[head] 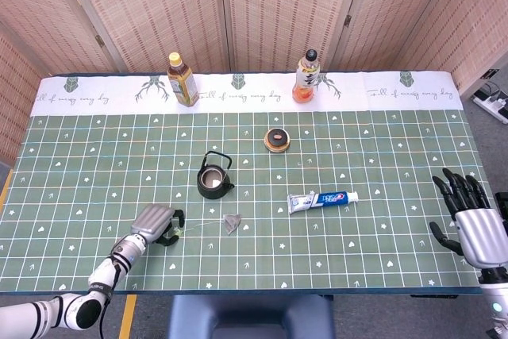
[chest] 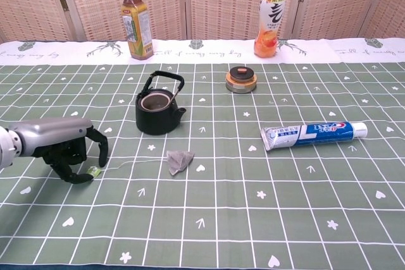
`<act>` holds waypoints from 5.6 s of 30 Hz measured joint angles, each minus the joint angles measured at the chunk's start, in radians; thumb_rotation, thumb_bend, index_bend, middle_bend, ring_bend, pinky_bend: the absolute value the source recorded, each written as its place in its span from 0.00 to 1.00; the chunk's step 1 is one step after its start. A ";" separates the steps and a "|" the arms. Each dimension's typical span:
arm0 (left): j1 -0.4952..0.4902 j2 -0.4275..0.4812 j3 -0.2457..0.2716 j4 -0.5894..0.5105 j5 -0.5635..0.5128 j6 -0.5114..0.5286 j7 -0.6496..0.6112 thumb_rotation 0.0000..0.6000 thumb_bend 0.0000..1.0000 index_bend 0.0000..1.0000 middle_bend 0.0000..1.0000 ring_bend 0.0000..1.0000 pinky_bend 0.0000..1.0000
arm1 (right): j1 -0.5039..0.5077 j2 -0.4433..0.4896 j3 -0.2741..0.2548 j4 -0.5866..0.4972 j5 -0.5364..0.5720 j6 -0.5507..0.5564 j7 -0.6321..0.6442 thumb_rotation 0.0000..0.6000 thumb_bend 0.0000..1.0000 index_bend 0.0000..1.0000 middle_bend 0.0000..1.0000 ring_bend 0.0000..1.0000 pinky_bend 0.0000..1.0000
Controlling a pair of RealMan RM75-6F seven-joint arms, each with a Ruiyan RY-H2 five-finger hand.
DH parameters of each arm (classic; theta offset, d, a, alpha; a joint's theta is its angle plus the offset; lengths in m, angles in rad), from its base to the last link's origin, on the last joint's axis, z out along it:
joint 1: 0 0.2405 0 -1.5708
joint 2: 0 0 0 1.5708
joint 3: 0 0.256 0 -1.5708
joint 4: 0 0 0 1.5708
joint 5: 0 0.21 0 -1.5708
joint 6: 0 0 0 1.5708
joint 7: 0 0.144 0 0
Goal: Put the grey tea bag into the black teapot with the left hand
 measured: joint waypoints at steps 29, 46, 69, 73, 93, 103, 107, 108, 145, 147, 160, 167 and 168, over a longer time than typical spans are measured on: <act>0.001 0.020 0.018 0.009 0.076 0.015 -0.104 1.00 0.44 0.69 1.00 1.00 1.00 | 0.000 -0.011 0.005 0.002 0.001 0.001 -0.028 1.00 0.37 0.00 0.00 0.00 0.00; 0.019 0.056 0.005 0.008 0.122 0.089 -0.127 1.00 0.47 0.69 1.00 1.00 1.00 | 0.001 -0.011 0.004 0.000 -0.002 -0.001 -0.028 1.00 0.36 0.00 0.00 0.00 0.00; 0.059 0.332 -0.173 -0.283 0.182 0.356 -0.116 1.00 0.48 0.69 1.00 1.00 1.00 | -0.008 -0.001 -0.002 -0.009 -0.019 0.017 -0.014 1.00 0.36 0.00 0.00 0.00 0.00; 0.045 0.365 -0.200 -0.345 0.183 0.362 -0.079 1.00 0.49 0.69 1.00 1.00 1.00 | -0.012 0.000 0.003 -0.014 -0.011 0.023 -0.011 1.00 0.36 0.00 0.00 0.00 0.00; -0.129 0.353 -0.294 -0.297 0.053 0.212 -0.079 1.00 0.48 0.67 1.00 1.00 1.00 | 0.007 0.007 0.043 0.007 0.102 -0.062 0.052 1.00 0.37 0.00 0.00 0.00 0.00; -0.196 0.311 -0.300 -0.215 0.027 0.145 -0.111 1.00 0.48 0.66 1.00 1.00 1.00 | 0.022 0.010 0.066 0.038 0.148 -0.099 0.089 1.00 0.36 0.00 0.00 0.00 0.00; -0.211 0.298 -0.295 -0.194 0.031 0.125 -0.132 1.00 0.48 0.66 1.00 1.00 1.00 | 0.027 0.009 0.067 0.044 0.151 -0.109 0.092 1.00 0.36 0.00 0.00 0.00 0.00; -0.213 0.295 -0.292 -0.190 0.036 0.122 -0.139 1.00 0.48 0.66 1.00 1.00 1.00 | 0.028 0.008 0.067 0.046 0.152 -0.112 0.093 1.00 0.36 0.00 0.00 0.00 0.00; -0.267 0.209 -0.251 -0.068 0.125 0.085 -0.267 1.00 0.48 0.64 1.00 1.00 1.00 | 0.015 0.022 0.071 0.044 0.150 -0.089 0.112 1.00 0.37 0.00 0.00 0.00 0.00; -0.263 0.208 -0.244 -0.058 0.126 0.084 -0.272 1.00 0.48 0.64 1.00 1.00 1.00 | 0.015 0.021 0.072 0.044 0.151 -0.089 0.109 1.00 0.36 0.00 0.00 0.00 0.00; -0.258 0.197 -0.229 0.017 0.158 0.063 -0.352 1.00 0.48 0.64 1.00 1.00 1.00 | 0.024 0.009 0.075 0.046 0.167 -0.109 0.082 1.00 0.36 0.00 0.00 0.00 0.00; -0.262 0.221 -0.245 0.026 0.162 0.063 -0.374 1.00 0.48 0.64 1.00 1.00 1.00 | 0.031 0.005 0.082 0.054 0.183 -0.126 0.082 1.00 0.37 0.00 0.00 0.00 0.00; -0.262 0.224 -0.244 0.027 0.162 0.062 -0.375 1.00 0.48 0.64 1.00 1.00 1.00 | 0.031 0.004 0.082 0.055 0.184 -0.126 0.081 1.00 0.36 0.00 0.00 0.00 0.00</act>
